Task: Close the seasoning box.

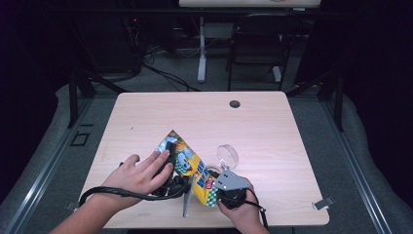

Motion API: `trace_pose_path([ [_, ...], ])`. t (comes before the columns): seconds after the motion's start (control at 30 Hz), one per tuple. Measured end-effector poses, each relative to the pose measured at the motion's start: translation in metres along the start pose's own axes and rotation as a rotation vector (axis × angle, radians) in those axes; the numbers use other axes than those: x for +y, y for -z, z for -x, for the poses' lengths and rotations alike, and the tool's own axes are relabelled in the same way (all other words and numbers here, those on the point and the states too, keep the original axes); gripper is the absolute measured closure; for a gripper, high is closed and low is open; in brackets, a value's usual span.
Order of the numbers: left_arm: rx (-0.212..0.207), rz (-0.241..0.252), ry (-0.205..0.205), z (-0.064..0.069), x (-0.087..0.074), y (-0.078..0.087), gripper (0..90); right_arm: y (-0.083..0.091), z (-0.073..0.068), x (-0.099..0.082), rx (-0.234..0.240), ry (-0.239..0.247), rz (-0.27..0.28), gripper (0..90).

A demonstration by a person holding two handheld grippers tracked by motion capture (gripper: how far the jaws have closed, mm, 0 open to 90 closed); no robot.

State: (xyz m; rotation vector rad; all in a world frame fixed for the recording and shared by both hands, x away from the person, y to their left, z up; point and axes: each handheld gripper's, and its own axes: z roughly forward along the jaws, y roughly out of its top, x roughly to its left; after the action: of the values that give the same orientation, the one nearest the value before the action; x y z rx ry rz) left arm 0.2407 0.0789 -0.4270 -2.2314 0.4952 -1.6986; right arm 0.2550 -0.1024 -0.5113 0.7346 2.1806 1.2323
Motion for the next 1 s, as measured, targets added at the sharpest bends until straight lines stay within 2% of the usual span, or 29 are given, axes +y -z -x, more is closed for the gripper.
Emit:
trace_pose_path([
  [0.13, -0.008, 0.0, 0.0, -0.0007, 0.0006, -0.0002, 62.6, 0.0002, 0.0003, -0.0002, -0.002, -0.001, -0.002, 70.7],
  [1.0, 0.011, 0.003, -0.007, -0.0062, 0.0023, 0.0004, 62.6, 0.0048, 0.0026, 0.0016, -0.001, -0.012, 0.004, 70.7],
])
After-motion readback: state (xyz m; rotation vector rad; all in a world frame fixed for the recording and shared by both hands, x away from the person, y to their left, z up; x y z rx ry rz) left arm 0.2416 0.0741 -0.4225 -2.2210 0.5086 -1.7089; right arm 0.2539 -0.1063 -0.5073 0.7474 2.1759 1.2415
